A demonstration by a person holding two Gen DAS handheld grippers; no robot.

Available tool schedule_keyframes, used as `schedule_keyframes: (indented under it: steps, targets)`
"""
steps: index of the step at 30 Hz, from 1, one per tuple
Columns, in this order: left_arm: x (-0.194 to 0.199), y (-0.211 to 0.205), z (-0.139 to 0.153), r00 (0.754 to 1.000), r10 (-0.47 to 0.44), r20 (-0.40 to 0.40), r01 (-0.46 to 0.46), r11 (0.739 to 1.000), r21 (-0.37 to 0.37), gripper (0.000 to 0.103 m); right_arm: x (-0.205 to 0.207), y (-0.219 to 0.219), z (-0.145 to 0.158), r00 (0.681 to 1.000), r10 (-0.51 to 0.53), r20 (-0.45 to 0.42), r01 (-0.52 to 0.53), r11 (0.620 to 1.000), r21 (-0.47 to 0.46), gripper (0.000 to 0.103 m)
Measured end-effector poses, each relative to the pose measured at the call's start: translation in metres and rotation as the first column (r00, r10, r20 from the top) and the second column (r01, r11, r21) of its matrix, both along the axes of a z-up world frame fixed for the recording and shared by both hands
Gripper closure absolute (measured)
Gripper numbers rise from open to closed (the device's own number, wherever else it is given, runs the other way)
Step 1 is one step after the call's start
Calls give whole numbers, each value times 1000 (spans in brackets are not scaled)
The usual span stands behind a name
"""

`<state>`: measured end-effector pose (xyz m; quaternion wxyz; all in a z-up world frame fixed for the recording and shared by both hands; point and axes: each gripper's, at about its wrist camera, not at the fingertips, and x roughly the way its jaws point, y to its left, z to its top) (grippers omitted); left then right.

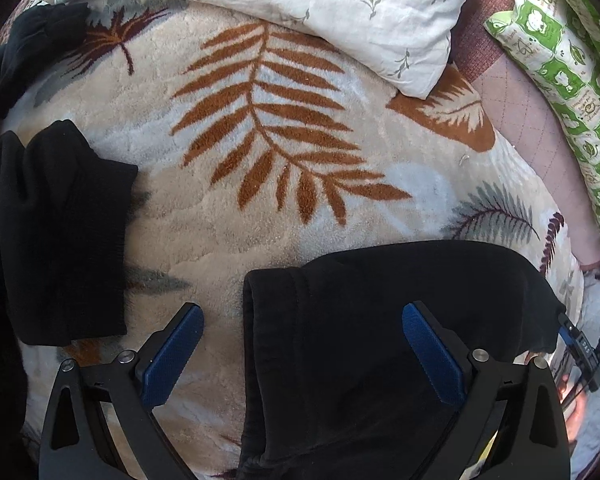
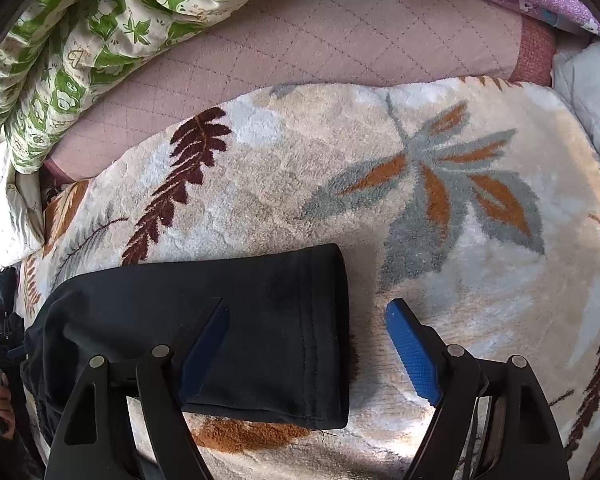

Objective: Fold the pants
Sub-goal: 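Lower both tools onto the sweatpants waistband and close both grippers on it, then lift the waistband with both grippers and fold it toward the leg cuffs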

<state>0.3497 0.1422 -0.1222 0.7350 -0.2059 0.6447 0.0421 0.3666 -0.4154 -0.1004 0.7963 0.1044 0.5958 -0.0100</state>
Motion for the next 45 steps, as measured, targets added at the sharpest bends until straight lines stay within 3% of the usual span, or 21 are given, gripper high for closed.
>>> schedule_keyframes:
  steps: [3,4,6,10,12,14,17,22,30,40,45]
  targets:
    - [5,1,-3,1000,15,-1,-15,1000,10,27,2,3,-1,1000,16,0,-16,1000,-3,29]
    - [5,1,0,1000,16,6,-17,1000,3,44,3,4,-1,1000,25,0,-25,1000,0,32]
    - [3,-1,6,1000,-2,9,2,1000,1,64,5,5,-1,999,43,-9,-43,999,6,46]
    - [2,-5,17,999,-27,28,26,999,31,72,10,4,-1,997,68,-32,-67,998,10,64]
    - [2,-7,20,999,-18,39,15,998,57,73,10,3,-1,996,76,-41,-77,997,-14,89]
    - [1,-9,25,998,-8,55,4,997,73,74,7,0,3,997,76,-32,-76,997,-14,95]
    - [-2,-17,30,998,-14,67,7,994,113,75,-1,-11,13,997,73,5,-73,997,28,98]
    - [-9,-28,42,997,-8,78,-6,986,168,75,-9,-7,31,993,114,37,-113,993,-31,98]
    - [-45,-34,96,982,2,190,-45,975,219,76,-34,3,74,967,203,157,-192,978,-86,98]
    - [-136,-44,138,944,-19,330,-69,965,252,77,-113,-2,104,926,301,228,-280,952,-123,100]
    - [-182,-41,142,942,-7,335,-70,974,216,77,-160,-4,101,918,317,239,-303,948,-94,100]
